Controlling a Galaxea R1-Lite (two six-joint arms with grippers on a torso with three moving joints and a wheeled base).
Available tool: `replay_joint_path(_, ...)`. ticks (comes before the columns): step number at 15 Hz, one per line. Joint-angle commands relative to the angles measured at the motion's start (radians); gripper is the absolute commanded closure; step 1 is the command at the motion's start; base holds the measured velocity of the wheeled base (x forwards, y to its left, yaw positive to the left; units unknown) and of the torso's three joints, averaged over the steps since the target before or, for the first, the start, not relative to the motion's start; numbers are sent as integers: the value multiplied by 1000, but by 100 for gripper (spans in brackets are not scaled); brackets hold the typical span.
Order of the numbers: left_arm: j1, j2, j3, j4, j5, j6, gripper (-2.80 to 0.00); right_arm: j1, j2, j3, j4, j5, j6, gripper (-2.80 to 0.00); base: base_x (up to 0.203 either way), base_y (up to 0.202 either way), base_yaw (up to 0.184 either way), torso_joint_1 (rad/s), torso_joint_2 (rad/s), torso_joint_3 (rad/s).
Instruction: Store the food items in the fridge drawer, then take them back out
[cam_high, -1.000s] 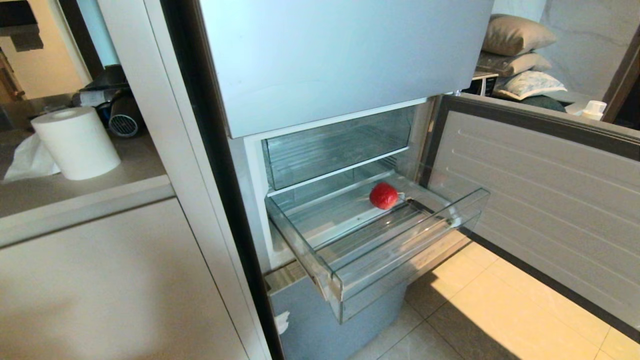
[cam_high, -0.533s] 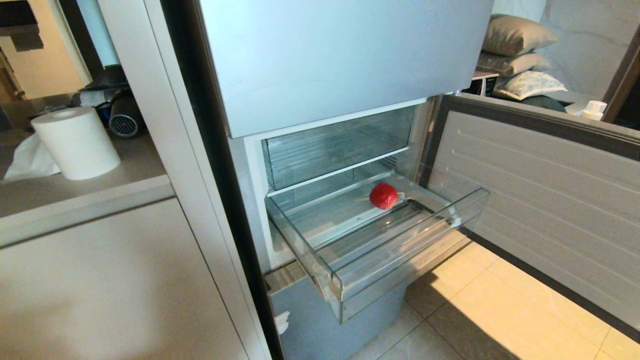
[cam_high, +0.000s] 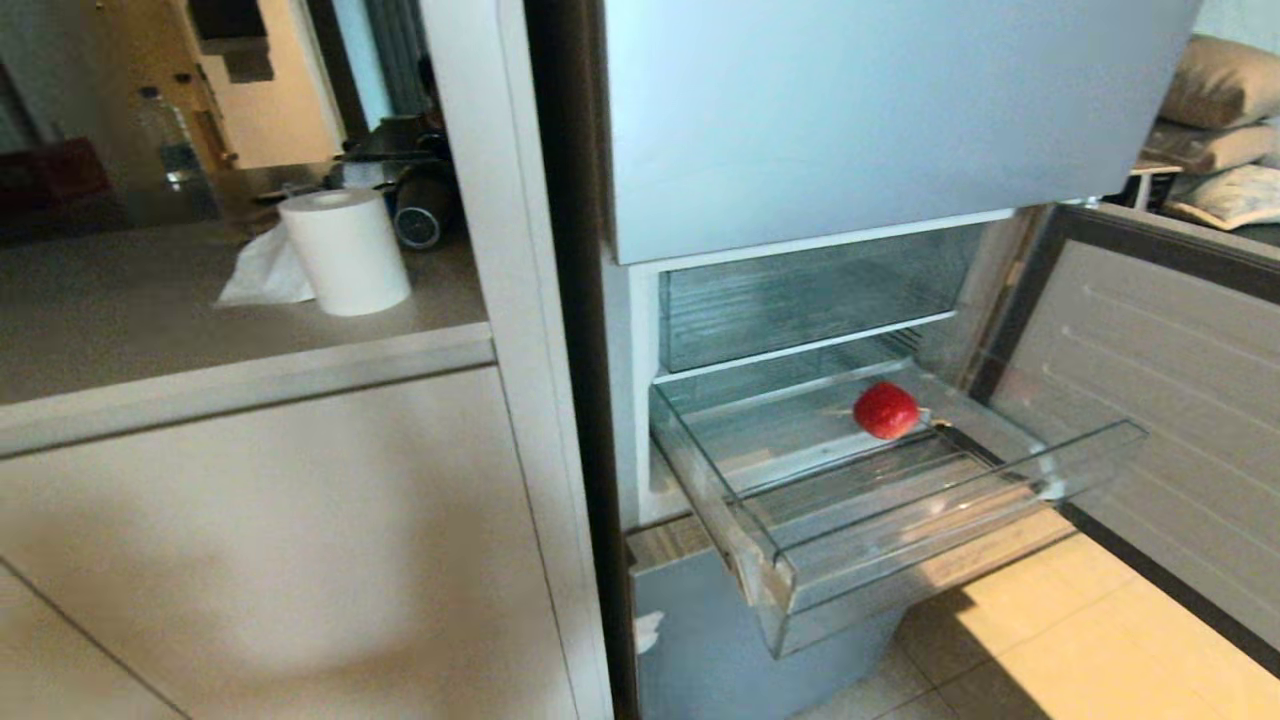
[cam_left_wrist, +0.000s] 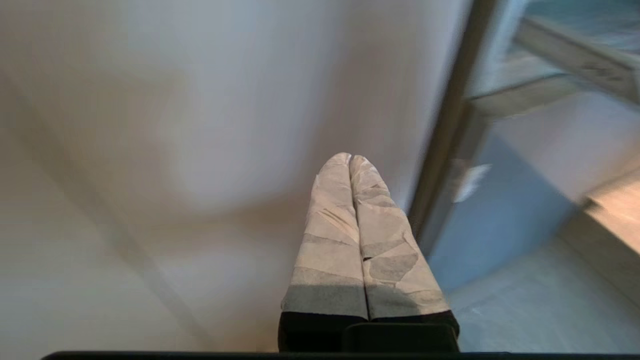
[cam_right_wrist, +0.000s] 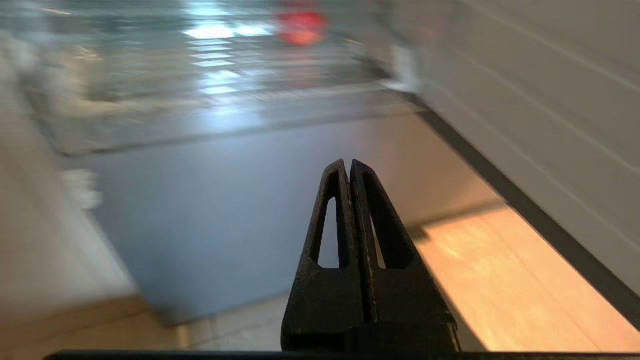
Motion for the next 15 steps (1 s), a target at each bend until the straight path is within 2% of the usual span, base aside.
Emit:
replay_joint_path(1, 0, 0, 0, 1, 0, 1, 0, 0, 1, 0, 0, 0, 5, 0, 0, -7, 177, 7, 2, 7)
replay_joint_path(5, 0, 0, 0, 0, 0, 0, 0, 0, 14, 0, -1, -4, 44, 0, 0, -8, 153, 3, 2, 4)
replay_joint_path(7, 0, 0, 0, 0, 0, 0, 0, 0, 64, -5, -11, -5, 31, 0, 0, -4, 33, 2, 1, 2)
replay_joint_path(10, 0, 0, 0, 0, 0, 0, 0, -21, 329, -77, -58, -44, 30, 0, 0, 0, 0, 0, 0, 0)
replay_joint_path(14, 0, 0, 0, 0, 0, 0, 0, -55, 769, -312, -89, -84, 42, 0, 0, 0, 0, 0, 0, 0)
replay_joint_path(15, 0, 0, 0, 1, 0, 0, 0, -61, 868, -400, -93, -91, 44, -280, 0, 0, 0, 0, 0, 0)
